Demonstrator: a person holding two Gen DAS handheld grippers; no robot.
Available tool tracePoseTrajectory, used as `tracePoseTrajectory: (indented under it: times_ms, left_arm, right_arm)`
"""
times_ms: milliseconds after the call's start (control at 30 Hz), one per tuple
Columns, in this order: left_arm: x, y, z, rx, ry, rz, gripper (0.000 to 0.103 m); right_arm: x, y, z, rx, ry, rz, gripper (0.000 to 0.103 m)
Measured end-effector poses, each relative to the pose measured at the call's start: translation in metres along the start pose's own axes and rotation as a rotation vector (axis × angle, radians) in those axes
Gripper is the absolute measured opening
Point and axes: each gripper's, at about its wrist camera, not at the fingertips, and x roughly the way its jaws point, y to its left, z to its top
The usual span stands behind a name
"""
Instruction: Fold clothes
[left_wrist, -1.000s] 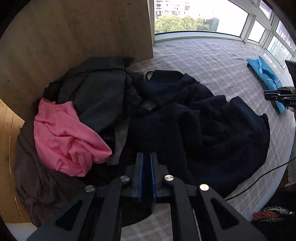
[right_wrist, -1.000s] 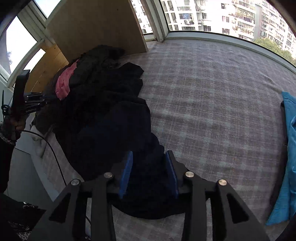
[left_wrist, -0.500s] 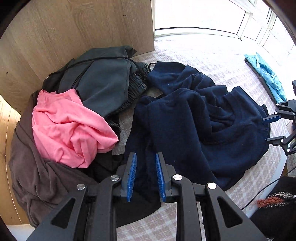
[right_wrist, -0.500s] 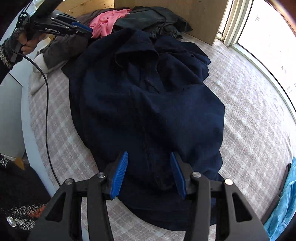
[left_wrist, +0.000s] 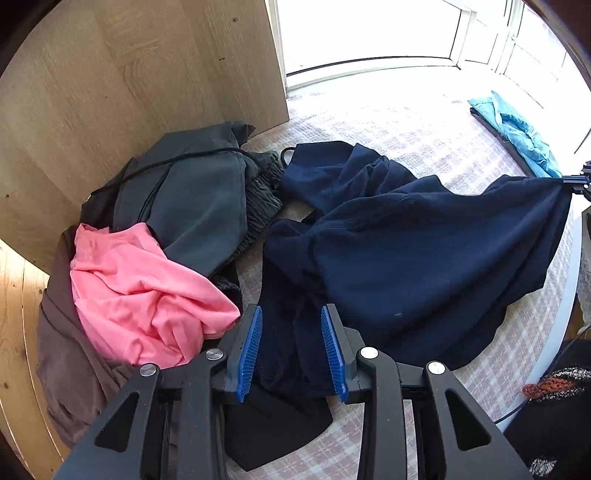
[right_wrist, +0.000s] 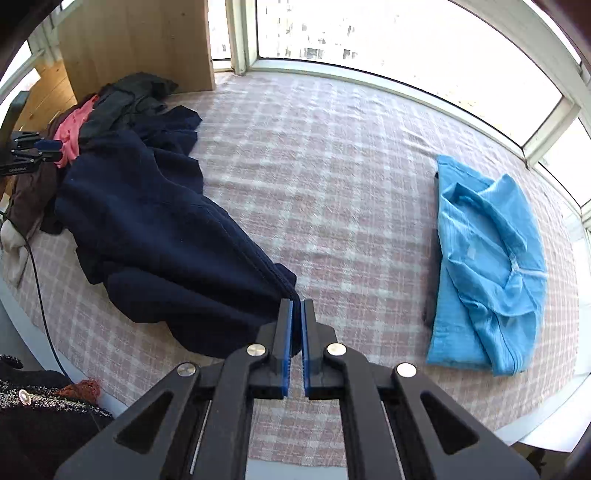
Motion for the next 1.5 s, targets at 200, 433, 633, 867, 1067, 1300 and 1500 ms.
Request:
tracePoseTrajectory:
  times_ms: [200,433,633,867,1067,1300,1500]
  left_arm:
    - [0.017,-0.038,0.039,0.165,0.021,-0.051,0.032]
    - [0.032,-0.117,0.088,0.562,0.042,-0.109,0.053]
    - [0.076,-0.138,0.107,0.77,0.2,-0.075,0.054]
    - [0.118,-0.126,0.108,0.702,0.376,-0.114,0.005]
    - [0.093,-0.115,0.104,0.585,0.296,-0.137,0.003]
    - [0.036,-0.084,0.092,0.464,0.189,-0.157,0.003]
    - [0.038,-0.081,0.09,0.434,0.182,-0.145,0.003]
  right_arm:
    - [0.038,-0.007,-0.02,0.068,0.059,0.065,0.005]
    - [0.057,-0.003,-0.018,0.063,0.082,0.103,0.005]
    - [0.068,-0.008,-0.015,0.073,0.093,0.135,0.005]
    - [0.079,-0.012,-0.017,0.076,0.114,0.176,0.012]
    - [0.074,-0.017,-0.023,0.085,0.061,0.218,0.037]
    - [0.088,-0.019,-0.015,0.081,0.055,0.262,0.038]
    - [0.108,-0.022,-0.008,0.12,0.049,0.361,0.016]
